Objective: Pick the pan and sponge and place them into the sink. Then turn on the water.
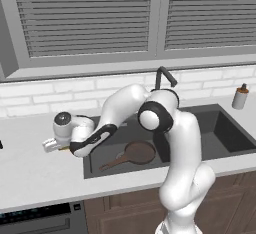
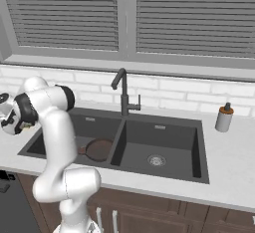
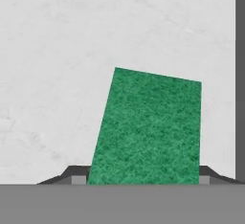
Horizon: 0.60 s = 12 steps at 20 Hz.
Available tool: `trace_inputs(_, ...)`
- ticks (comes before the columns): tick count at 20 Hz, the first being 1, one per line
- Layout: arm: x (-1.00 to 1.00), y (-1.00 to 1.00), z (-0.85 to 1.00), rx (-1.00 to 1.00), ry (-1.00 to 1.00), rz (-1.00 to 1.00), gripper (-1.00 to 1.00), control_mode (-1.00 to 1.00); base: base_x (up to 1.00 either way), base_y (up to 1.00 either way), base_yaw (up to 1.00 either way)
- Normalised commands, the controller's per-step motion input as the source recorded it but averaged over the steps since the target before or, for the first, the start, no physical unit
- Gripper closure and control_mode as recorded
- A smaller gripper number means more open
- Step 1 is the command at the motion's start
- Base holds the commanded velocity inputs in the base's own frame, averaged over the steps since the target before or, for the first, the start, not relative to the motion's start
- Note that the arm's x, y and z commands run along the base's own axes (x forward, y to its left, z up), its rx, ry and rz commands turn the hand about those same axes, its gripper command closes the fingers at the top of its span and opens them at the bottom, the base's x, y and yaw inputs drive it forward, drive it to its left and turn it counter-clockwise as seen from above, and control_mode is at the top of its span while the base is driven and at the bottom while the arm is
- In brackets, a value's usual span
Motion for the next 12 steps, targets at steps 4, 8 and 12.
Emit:
trace_inputs(4, -0.26, -0.29, 0.70, 0.18, -0.24, -0.01, 1.00, -1.00, 0.00, 0.00, 0.00)
trace_inputs(8, -0.43, -0.31, 0.99, 0.19, -0.25, -0.03, 1.00, -1.00, 0.00, 0.00, 0.00)
trace_inputs(12, -0.65, -0.54, 0.93, 0.23, -0.24, -0.09, 1.00, -1.00, 0.00, 0.00, 0.00)
